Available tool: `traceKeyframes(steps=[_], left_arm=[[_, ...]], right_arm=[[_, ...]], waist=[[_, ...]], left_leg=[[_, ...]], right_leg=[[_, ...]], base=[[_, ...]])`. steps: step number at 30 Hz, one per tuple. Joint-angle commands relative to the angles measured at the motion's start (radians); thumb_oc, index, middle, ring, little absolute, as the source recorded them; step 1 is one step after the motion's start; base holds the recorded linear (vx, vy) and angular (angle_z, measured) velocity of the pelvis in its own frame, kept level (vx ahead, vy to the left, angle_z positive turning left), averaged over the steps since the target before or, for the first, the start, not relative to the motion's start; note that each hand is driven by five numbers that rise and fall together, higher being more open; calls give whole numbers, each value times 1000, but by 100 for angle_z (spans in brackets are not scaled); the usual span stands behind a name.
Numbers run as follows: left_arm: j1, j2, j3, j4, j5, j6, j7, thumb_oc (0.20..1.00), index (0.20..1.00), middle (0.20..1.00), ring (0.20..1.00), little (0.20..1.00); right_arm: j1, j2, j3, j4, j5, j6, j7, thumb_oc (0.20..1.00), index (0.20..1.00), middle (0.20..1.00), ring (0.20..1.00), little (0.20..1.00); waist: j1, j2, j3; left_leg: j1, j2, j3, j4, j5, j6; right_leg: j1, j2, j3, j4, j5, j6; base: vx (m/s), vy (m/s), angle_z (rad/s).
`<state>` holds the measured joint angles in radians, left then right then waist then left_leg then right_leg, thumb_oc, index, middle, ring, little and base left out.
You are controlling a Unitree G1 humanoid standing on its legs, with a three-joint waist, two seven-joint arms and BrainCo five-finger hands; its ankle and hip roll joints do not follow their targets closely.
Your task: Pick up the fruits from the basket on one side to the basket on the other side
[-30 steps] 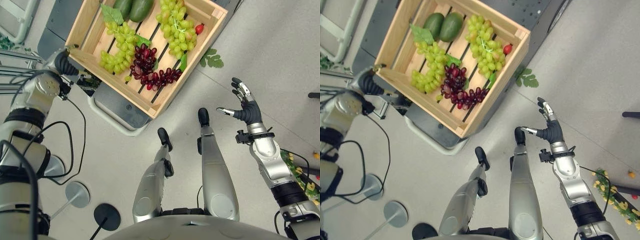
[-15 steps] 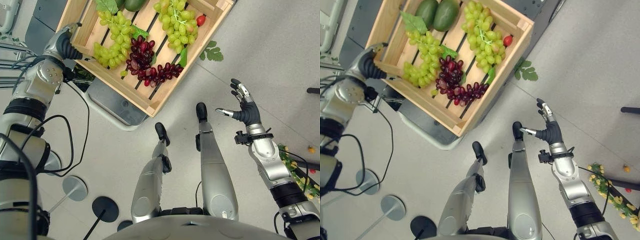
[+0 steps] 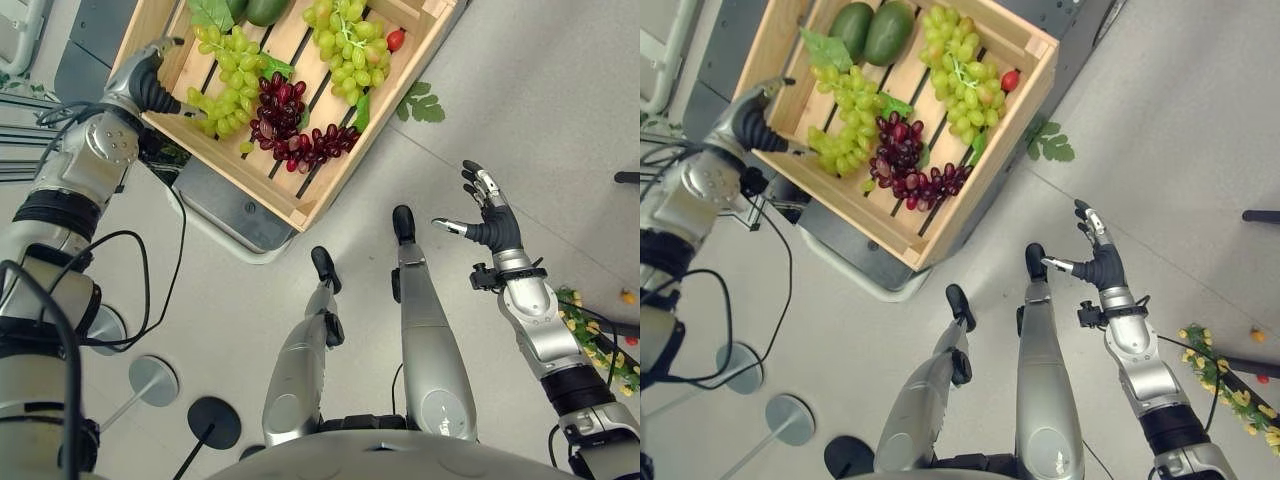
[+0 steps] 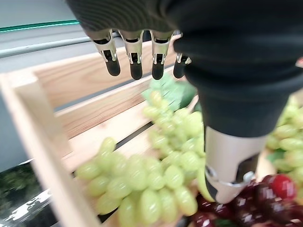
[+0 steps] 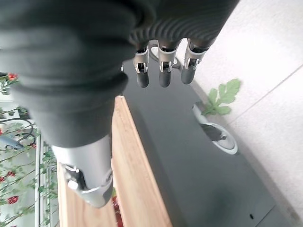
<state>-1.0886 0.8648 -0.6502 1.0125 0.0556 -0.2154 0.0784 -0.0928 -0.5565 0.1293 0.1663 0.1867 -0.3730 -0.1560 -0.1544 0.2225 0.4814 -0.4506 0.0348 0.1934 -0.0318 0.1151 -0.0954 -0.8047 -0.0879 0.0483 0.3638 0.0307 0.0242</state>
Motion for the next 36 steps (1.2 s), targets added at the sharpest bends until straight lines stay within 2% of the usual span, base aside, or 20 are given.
traceKeyframes(steps=[1,10,26,32,36], left_arm=[[-92,10,71,91,4,27,4,1000,1000,1000,1000,1000],[-111,-62,96,181,11,82,6,1000,1000,1000,1000,1000],[-139,-108,121,163,-42,65,63,1000,1000,1000,1000,1000],[-169,-125,94,169,-1,74,71,1000,1000,1000,1000,1000],[-203,-137,70,211,49,104,85,1000,1000,1000,1000,1000]], right_arm=[[-14,2,-26,-38,-30,-55,-16,1000,1000,1000,1000,1000],[-24,10,-2,-42,-25,-47,-22,1000,1000,1000,1000,1000],[-17,2,26,-49,-36,-47,-20,1000,1000,1000,1000,1000],[-2,-4,20,-57,-35,-50,-19,1000,1000,1000,1000,1000],[8,-11,22,-69,-24,-54,-11,1000,1000,1000,1000,1000]], waist=[[-29,-24,39],[-34,-46,39],[-35,-59,39],[-40,-64,39],[-46,-68,39]], left_leg=[[-55,14,-19,166,-66,-9],[-91,20,-20,189,-75,-6],[-115,22,-20,199,-88,-5],[-128,22,-20,197,-86,-5],[-144,28,-14,200,-87,-5]], right_leg=[[104,0,54,-126,27,140],[73,4,61,-117,30,138],[49,11,66,-106,24,139],[33,13,66,-110,28,139],[12,20,70,-103,30,140]], base=[[0,0,0],[3,-10,-4],[3,-1,-1],[0,0,0],[3,-3,-2]])
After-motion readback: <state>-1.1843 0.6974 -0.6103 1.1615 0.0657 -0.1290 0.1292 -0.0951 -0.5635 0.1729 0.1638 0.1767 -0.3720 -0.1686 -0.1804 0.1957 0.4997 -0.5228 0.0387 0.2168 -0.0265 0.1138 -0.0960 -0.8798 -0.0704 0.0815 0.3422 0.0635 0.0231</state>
